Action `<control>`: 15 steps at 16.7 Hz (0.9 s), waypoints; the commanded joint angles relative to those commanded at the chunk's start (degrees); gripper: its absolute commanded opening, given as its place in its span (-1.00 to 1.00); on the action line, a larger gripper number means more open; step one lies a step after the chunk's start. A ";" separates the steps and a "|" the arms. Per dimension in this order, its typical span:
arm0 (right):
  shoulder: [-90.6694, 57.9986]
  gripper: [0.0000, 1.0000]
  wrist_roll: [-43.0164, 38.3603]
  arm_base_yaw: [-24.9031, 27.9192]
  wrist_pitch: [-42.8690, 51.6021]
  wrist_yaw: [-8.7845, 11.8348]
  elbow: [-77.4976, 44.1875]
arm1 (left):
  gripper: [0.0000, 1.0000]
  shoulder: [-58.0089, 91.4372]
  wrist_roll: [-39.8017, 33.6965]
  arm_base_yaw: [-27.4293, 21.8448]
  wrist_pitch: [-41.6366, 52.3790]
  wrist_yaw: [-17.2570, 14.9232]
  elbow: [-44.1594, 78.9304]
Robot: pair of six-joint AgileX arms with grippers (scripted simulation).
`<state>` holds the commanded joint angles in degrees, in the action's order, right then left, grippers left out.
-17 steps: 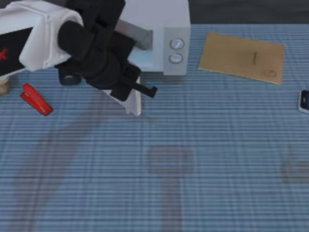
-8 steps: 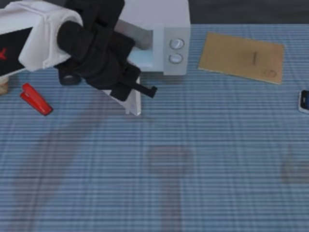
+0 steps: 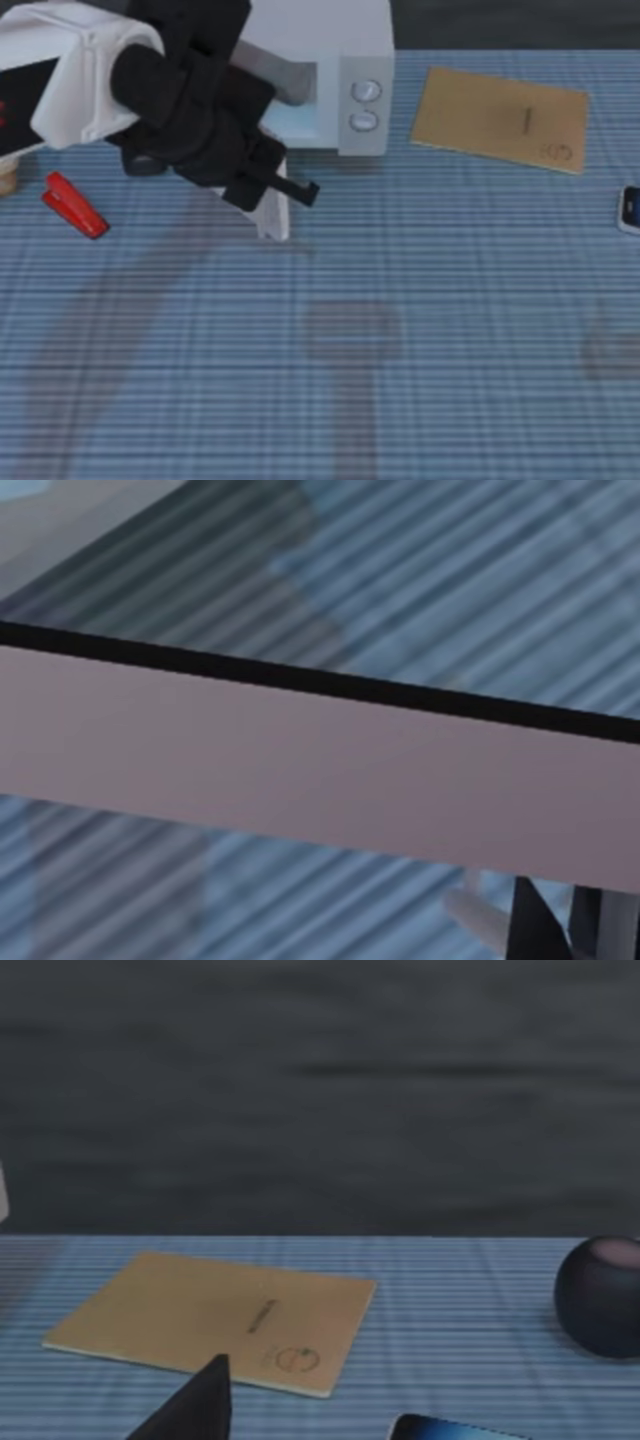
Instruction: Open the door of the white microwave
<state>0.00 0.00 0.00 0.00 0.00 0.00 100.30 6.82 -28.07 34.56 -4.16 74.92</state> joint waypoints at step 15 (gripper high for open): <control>0.00 1.00 0.00 0.00 0.00 0.00 0.00 | -1.00 -2.72 7.32 2.87 0.41 -3.88 -2.95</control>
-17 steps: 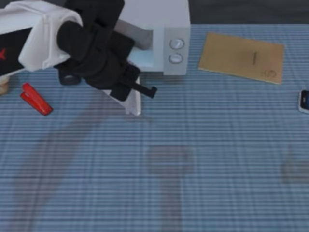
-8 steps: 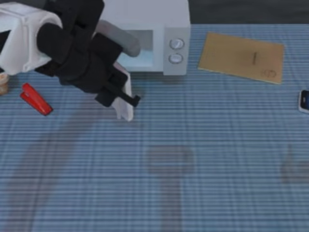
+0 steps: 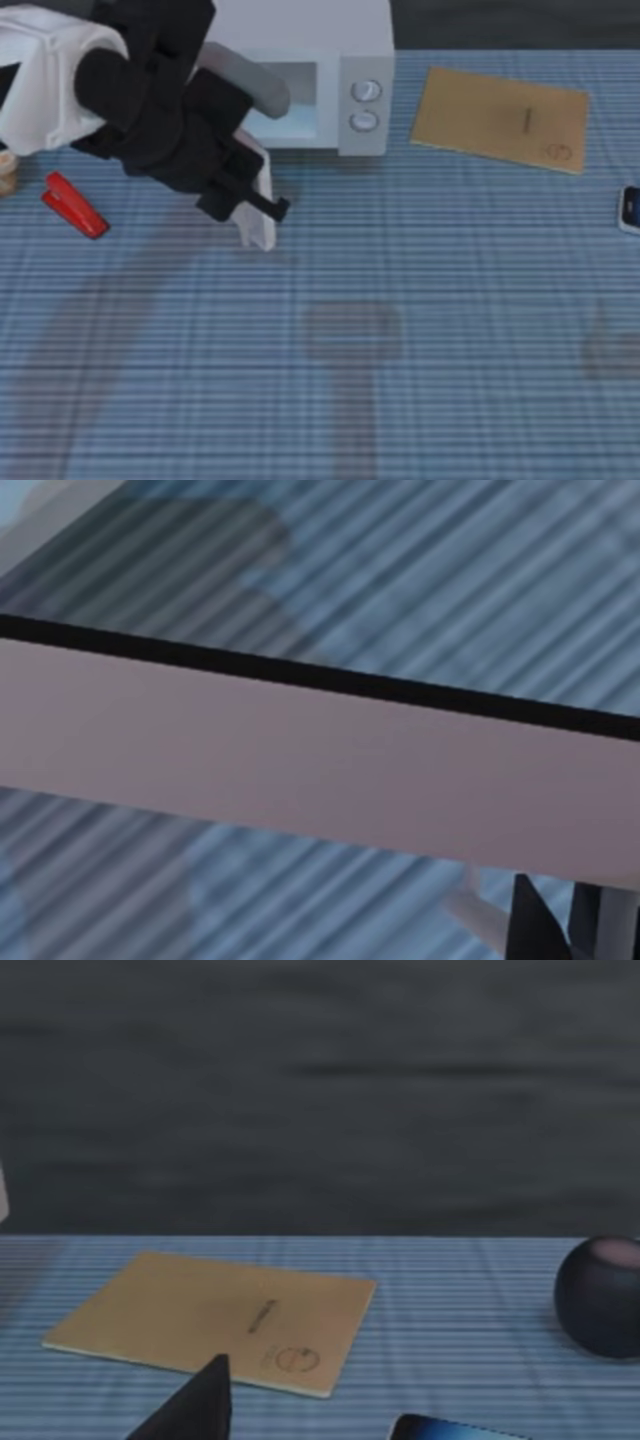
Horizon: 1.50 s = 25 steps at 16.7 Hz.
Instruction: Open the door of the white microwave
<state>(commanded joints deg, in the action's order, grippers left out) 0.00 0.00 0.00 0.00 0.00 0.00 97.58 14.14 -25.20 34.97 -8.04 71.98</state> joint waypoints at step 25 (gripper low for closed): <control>0.00 1.00 0.00 0.00 0.00 0.00 0.00 | -1.00 -2.25 9.92 4.01 1.91 -5.28 -2.41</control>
